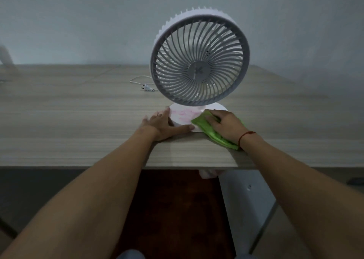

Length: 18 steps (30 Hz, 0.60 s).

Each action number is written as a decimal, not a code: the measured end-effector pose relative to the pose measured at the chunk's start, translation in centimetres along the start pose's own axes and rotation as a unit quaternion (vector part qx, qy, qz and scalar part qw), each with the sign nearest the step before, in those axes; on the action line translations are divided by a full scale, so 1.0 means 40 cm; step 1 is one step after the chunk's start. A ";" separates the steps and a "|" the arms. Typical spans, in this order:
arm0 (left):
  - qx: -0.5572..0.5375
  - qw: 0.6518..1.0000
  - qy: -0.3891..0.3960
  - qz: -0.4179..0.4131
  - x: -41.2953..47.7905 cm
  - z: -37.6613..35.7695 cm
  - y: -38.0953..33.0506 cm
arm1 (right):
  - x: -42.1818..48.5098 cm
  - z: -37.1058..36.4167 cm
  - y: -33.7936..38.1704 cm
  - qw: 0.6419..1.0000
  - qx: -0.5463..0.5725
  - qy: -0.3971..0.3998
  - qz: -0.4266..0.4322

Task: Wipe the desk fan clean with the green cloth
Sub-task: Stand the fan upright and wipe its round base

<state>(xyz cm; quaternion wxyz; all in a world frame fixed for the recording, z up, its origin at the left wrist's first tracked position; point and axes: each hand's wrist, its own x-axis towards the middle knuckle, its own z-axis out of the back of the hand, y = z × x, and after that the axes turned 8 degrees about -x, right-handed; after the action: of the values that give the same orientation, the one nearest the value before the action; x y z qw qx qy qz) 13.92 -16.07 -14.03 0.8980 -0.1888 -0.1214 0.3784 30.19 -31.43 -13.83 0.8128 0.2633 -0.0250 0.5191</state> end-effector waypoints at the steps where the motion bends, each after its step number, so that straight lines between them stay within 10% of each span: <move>1: -0.001 1.000 0.001 0.001 0.002 -0.001 0.000 | 0.008 0.005 -0.017 1.000 -0.010 -0.004 -0.023; 7: 0.000 1.000 0.001 -0.003 0.019 -0.014 0.009 | 0.089 -0.013 0.006 0.990 -0.059 0.005 -0.127; 18: -0.020 1.000 -0.011 -0.009 0.022 -0.012 0.013 | 0.004 -0.025 0.047 0.999 -0.017 -0.006 0.037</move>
<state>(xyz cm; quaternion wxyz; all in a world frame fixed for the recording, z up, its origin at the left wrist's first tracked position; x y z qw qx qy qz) 14.36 -15.22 -14.62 0.8961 -0.2010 -0.1405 0.3698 28.41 -30.22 -13.89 0.7971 0.2510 -0.0486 0.5470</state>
